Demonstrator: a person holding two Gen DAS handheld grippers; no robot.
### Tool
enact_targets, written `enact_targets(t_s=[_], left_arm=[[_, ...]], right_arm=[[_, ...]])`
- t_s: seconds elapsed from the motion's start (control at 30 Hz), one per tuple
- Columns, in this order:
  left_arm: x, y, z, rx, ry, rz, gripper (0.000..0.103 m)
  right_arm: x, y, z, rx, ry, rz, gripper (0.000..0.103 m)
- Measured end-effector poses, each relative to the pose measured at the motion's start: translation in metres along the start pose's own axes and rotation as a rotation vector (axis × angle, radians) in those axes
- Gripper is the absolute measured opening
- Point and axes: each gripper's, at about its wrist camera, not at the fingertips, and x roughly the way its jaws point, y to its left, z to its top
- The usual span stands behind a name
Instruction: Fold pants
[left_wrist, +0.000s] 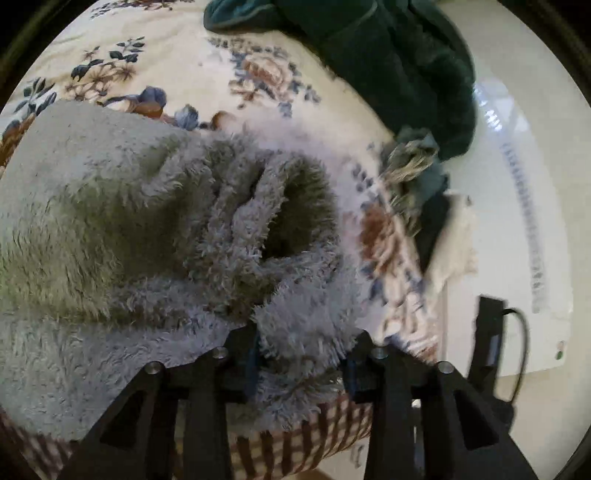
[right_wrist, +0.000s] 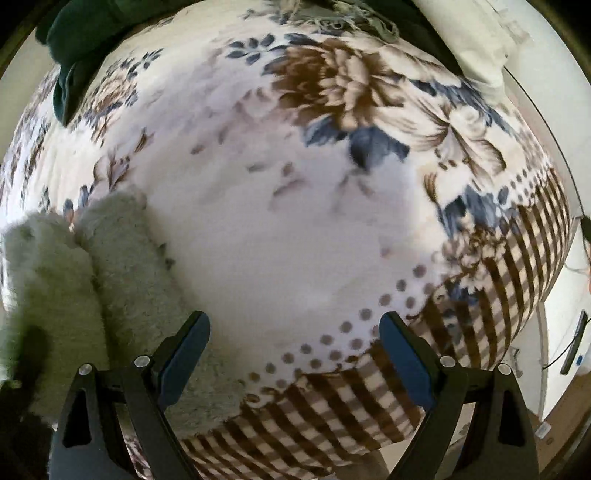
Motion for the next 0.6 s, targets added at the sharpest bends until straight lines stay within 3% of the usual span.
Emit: enact_targets(t_s=[0.13,0.17,0.27,0.37,0.47,0.5,0.6], left_arm=[[-0.009,-0.024,0.0,0.099,-0.002,0.038,0.074],[-0.012,-0.027,0.001,0.119,-0.004,0.062,0.077],[-0.034,-0.011,0.007,0.14,-0.069,0.132,0.078],[-0.06,0.027,0.013,0.085,-0.121,0.216,0.078],[-0.072,0.076,0.028,0.043,-0.163,0.382,0.078],[-0.074,0.097,0.033,0.026,-0.167,0.441,0.078],[-0.078,0.144,0.038,-0.052,-0.141,0.494,0.078]], right_arm=[[-0.002,0.002,0.011,0.023,-0.016,0.045,0.095],[-0.004,0.003,0.014,0.025,-0.02,0.055,0.095],[-0.009,0.01,0.023,0.037,-0.022,0.112,0.095],[-0.018,0.028,0.034,0.023,-0.029,0.201,0.095],[-0.024,0.056,0.04,-0.042,-0.041,0.287,0.095],[-0.024,0.067,0.042,-0.07,-0.042,0.301,0.095],[-0.015,0.104,0.046,-0.157,-0.011,0.35,0.095]])
